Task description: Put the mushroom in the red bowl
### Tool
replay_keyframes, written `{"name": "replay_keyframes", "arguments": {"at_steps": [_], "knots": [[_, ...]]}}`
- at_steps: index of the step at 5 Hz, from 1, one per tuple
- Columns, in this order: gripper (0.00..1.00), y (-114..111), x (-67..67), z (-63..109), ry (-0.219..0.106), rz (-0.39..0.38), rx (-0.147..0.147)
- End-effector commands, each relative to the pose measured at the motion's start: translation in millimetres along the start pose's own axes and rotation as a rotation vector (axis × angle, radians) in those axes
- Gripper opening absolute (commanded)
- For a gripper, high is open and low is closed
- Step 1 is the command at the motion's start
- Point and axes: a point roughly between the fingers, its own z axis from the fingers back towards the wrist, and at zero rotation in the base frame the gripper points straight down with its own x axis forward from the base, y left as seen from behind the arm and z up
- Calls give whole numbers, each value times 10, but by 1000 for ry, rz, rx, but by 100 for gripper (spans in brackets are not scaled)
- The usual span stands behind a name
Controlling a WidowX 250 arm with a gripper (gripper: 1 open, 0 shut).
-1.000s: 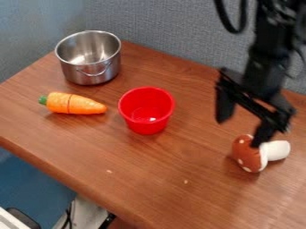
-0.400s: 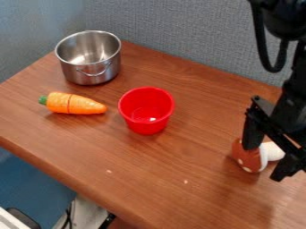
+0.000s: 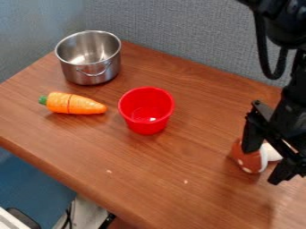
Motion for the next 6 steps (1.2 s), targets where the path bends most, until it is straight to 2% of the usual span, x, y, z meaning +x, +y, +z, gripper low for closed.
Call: {"name": "replay_keyframes", "arguments": {"at_steps": [1, 3, 4, 6], "knots": [[100, 3, 64, 37, -28, -16, 15], [100, 24, 106, -60, -21, -22, 15], [0, 33, 127, -105, -19, -25, 15], [0, 76, 147, -91, -24, -54, 27]]}}
